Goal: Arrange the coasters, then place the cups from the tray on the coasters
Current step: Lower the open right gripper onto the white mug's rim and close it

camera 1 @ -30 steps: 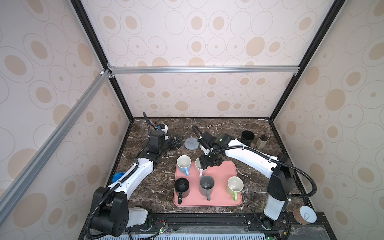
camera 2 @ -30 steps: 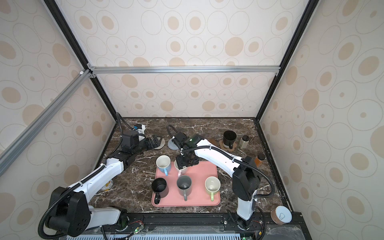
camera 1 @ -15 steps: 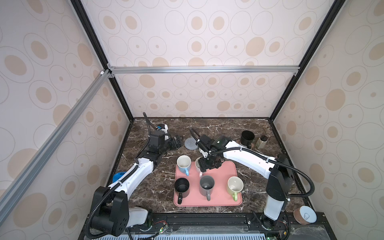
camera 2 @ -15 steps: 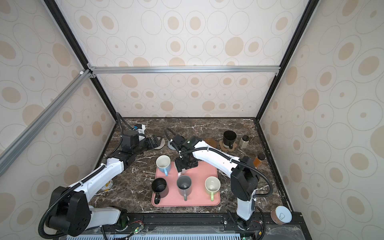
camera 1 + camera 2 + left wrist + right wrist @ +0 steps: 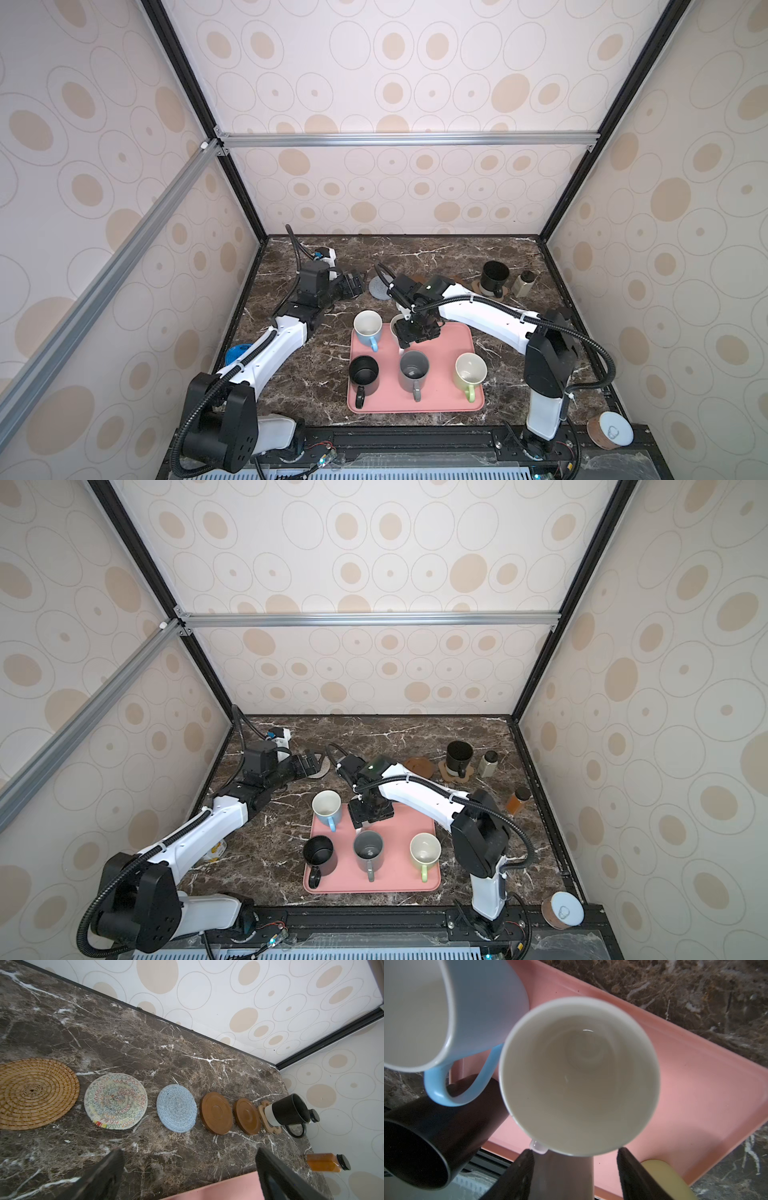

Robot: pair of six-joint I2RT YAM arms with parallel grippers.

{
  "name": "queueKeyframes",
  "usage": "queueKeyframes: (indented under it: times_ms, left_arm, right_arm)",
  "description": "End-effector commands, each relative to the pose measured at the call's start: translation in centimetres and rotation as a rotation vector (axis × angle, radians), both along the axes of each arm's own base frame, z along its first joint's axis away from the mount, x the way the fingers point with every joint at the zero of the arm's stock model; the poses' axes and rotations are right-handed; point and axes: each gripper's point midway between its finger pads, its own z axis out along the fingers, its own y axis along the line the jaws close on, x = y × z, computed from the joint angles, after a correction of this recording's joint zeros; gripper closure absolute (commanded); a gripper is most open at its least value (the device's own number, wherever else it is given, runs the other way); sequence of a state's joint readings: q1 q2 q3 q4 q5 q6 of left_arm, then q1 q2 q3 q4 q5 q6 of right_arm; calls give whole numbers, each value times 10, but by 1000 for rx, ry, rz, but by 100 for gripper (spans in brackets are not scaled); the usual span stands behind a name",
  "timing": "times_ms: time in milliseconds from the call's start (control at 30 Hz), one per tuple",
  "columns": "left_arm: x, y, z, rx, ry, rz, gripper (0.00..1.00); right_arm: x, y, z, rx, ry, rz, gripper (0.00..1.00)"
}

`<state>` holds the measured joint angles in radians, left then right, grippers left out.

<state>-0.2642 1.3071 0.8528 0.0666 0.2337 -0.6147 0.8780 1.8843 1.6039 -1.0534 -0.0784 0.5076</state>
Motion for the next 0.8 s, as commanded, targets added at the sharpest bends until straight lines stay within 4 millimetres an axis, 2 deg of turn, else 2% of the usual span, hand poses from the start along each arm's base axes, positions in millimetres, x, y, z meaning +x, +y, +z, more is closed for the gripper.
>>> queueKeyframes:
  times_ms: [0, 367, 600, 767]
  left_arm:
    - [1, 2, -3, -7, 3, 13, 0]
    - [1, 3, -2, -3, -2, 14, 0]
    - [0, 3, -3, 0, -2, 11, 0]
    - [-1, 5, -2, 9, -5, 16, 0]
  right_arm:
    - [-6, -7, -14, -61, 25, -6, 33]
    - [-3, -26, -27, -172, -8, 10, 33]
    - [1, -24, -21, -168, -27, 10, 33]
    - [4, -18, -8, -125, -46, 4, 32]
